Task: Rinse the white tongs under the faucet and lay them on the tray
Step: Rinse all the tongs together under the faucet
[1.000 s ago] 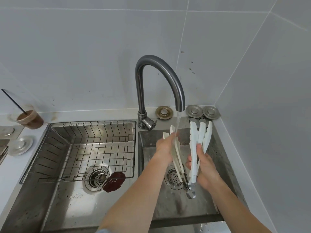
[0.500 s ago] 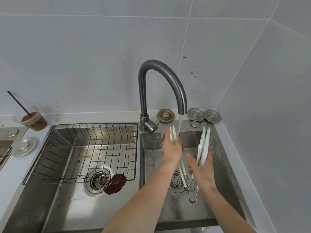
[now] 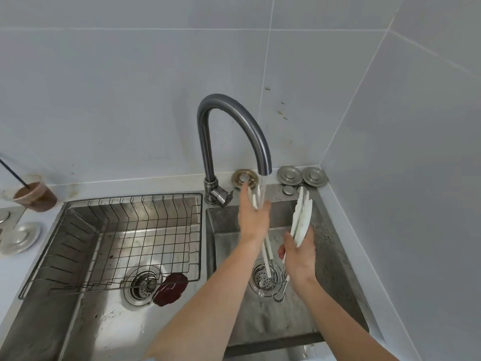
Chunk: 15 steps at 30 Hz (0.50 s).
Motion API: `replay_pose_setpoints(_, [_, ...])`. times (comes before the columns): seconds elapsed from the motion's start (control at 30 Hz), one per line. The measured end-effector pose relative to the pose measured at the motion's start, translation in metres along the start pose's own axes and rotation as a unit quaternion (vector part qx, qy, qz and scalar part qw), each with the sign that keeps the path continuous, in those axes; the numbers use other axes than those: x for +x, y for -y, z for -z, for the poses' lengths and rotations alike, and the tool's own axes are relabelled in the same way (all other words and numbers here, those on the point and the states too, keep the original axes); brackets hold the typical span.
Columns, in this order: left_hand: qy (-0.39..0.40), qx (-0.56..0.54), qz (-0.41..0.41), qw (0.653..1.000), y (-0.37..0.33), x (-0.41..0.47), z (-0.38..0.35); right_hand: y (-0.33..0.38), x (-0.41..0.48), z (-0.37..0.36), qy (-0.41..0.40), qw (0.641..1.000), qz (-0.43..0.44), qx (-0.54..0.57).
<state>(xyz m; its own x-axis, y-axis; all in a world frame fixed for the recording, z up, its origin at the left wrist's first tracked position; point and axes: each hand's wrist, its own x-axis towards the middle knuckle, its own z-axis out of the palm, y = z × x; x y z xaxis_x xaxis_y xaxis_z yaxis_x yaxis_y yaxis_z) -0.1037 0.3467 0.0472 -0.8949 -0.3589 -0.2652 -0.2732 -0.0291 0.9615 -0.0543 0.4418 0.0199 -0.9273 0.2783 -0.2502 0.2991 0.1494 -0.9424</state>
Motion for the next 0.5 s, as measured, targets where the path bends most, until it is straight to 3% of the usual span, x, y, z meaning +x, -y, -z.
replay_pose_setpoints(0.07, [0.012,-0.155,0.039,0.987,0.005,-0.009,0.013,0.0,0.002,-0.005,0.018,1.0,0.0,0.021])
replay_pose_setpoints(0.13, [0.032,-0.235,0.072,0.969,0.016,-0.017,0.024,0.002,0.004,-0.011,0.026,0.999,0.017,0.041])
replay_pose_setpoints(0.27, [-0.013,-0.174,0.034,0.984,0.031,-0.031,0.041,0.004,0.002,-0.028,0.077,0.997,-0.007,0.017])
replay_pose_setpoints(0.37, [-0.037,-0.093,-0.034,0.994,0.027,-0.031,0.053,0.007,-0.001,-0.044,0.131,0.988,-0.077,0.031])
replay_pose_setpoints(0.5, [-0.023,-0.016,-0.04,0.999,0.024,-0.032,0.07,0.015,0.007,-0.057,0.166,0.966,-0.18,0.086])
